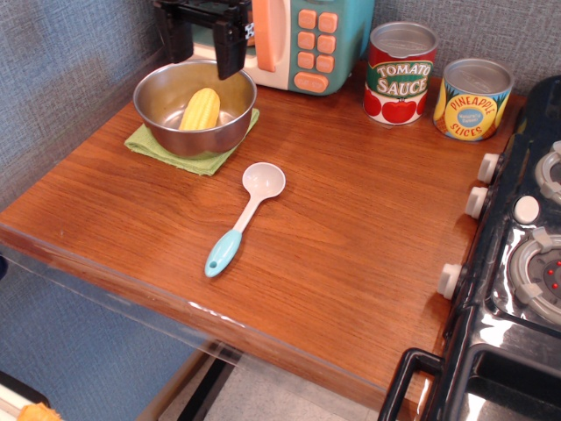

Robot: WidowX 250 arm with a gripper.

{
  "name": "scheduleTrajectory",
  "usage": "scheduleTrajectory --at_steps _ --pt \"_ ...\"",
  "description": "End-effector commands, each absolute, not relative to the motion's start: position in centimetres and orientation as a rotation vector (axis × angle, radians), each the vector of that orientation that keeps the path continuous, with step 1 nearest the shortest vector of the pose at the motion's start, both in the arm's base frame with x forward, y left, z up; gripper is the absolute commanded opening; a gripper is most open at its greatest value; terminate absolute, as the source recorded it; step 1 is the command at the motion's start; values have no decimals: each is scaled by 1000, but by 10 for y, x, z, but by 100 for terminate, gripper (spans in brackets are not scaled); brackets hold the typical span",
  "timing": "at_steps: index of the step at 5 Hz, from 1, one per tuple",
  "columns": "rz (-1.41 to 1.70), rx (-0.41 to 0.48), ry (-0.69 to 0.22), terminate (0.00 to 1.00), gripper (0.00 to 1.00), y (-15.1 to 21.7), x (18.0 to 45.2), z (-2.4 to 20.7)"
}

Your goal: Place corncob in pot, laying down.

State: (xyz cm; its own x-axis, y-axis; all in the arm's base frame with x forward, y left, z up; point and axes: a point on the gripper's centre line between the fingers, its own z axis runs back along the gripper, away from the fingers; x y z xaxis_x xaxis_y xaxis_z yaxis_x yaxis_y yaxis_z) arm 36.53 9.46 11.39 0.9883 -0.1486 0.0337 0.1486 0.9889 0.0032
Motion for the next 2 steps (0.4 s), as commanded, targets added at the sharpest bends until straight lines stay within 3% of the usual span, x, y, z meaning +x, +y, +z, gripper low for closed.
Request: scheduleTrajectory --at_steps 1,2 --pt "-138 28 -62 0 100 97 355 137" --pt "-138 28 -62 100 100 97 355 137"
